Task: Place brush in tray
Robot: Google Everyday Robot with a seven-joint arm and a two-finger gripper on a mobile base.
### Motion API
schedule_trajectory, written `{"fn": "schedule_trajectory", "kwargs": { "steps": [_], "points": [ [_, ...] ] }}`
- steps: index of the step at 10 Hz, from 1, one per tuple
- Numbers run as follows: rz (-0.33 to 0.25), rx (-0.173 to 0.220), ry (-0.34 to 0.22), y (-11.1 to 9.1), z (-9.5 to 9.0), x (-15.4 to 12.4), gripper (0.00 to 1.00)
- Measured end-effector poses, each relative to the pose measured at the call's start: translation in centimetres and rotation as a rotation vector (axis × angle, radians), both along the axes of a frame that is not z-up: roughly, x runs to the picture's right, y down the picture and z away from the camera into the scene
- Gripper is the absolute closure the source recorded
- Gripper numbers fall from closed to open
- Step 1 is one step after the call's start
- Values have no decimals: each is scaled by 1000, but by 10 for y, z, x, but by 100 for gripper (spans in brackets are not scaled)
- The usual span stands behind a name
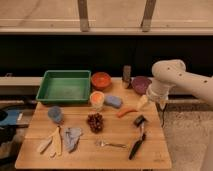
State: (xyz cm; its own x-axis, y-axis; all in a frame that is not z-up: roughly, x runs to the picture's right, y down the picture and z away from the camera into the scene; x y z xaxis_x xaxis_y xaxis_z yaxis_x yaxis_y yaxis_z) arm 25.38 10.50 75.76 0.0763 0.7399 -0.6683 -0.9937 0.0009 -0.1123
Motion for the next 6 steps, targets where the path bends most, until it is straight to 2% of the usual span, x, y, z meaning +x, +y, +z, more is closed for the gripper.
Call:
{"fn": "schedule_trajectory", "kwargs": {
  "steps": [6],
  "points": [
    [-3,-2,-3,0,1,-2,20]
  ]
}}
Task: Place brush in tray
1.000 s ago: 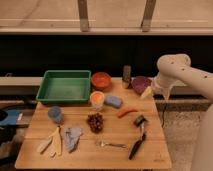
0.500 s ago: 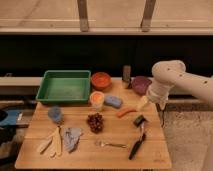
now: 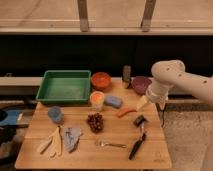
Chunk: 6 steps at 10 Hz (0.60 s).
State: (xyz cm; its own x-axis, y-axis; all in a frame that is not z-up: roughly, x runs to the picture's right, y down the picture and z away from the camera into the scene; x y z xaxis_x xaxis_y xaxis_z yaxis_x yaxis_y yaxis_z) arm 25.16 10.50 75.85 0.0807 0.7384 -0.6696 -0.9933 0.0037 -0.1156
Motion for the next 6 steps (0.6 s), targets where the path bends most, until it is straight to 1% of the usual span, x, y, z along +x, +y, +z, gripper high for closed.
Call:
{"fn": "schedule_trajectory", "kwargs": {
  "steps": [1,2,4,6],
  "points": [
    [3,-15,-13,5,2,-3,20],
    [8,-35,-31,16,7,-9,20],
    [15,-48,-47,27,13,-14,20],
    [23,-52,-67,38,21,-20,20]
  ]
}}
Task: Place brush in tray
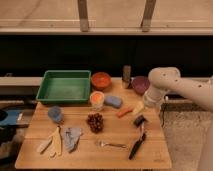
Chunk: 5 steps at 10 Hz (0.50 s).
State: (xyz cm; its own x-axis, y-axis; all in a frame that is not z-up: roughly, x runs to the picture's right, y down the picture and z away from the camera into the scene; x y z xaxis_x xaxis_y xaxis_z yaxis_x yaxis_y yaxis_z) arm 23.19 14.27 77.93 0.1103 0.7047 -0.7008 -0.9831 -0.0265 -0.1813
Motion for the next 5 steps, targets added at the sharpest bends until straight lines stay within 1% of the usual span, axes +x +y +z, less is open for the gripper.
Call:
{"fn": "schedule_trajectory", "kwargs": {
  "steps": [2,4,5],
  "points": [
    [12,-11,-14,9,9,-2,20],
    [-1,-41,-22,22,25,-13,20],
    [-8,-49,-22,25,31,-18,20]
  ]
}}
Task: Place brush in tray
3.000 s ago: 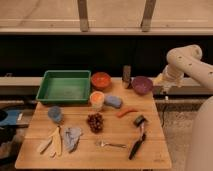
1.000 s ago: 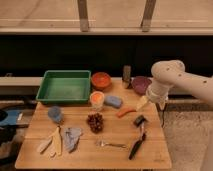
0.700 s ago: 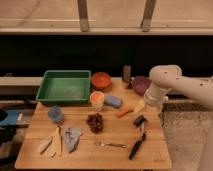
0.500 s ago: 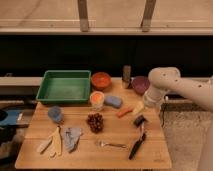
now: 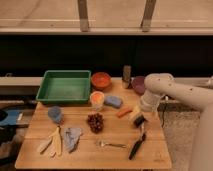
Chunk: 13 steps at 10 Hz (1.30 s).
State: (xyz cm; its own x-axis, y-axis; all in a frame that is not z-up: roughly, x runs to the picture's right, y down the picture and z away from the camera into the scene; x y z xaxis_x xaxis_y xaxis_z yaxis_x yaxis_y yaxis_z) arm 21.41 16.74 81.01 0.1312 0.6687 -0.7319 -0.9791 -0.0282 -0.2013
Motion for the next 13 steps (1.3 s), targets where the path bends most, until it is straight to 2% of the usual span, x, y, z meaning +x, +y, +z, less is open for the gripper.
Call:
{"fn": "schedule_trajectory", "kwargs": {
  "steps": [5,9,13],
  "points": [
    [9,-76,57,21,28,-1,20],
    [25,-117,131,30,33,5,20],
    [26,-138,160,39,31,9,20]
  ]
}}
